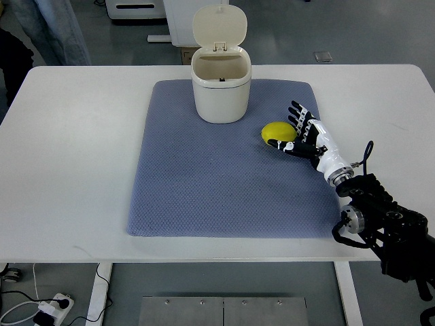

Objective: Put lemon in trash with right hand
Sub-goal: 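Close the right hand fingers around the yellow lemon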

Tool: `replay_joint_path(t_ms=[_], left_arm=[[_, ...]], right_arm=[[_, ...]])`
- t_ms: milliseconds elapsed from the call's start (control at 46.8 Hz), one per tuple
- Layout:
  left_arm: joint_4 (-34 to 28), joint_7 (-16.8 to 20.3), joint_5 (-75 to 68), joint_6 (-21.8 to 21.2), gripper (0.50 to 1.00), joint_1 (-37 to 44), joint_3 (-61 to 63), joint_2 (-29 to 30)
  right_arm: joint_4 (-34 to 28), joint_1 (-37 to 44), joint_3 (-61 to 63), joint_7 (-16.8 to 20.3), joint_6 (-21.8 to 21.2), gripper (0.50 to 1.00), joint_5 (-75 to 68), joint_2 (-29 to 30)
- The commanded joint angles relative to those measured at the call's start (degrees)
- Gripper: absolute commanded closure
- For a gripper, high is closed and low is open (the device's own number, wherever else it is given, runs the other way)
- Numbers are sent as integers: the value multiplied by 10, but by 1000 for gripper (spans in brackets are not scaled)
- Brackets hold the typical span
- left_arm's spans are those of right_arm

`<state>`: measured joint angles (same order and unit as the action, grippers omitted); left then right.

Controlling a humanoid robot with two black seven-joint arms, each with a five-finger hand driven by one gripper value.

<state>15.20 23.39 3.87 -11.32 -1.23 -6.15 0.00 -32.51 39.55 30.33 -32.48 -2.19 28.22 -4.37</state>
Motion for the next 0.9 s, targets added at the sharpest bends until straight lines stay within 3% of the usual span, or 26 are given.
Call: replay_joint_path(t_ms=[0,599,770,877], left_arm=[[0,0,0,0,500,0,0,0],[0,0,0,0,500,0,0,0],[0,0,0,0,500,-1,0,0],[0,0,0,0,500,0,0,0]], right_arm=[[5,-2,0,-2,0,519,2,4],[53,-4,-3,-24,0,540,8,31],[53,-4,-4,-23,1,574,8,38],[53,-4,-4,-23,3,628,8,38]])
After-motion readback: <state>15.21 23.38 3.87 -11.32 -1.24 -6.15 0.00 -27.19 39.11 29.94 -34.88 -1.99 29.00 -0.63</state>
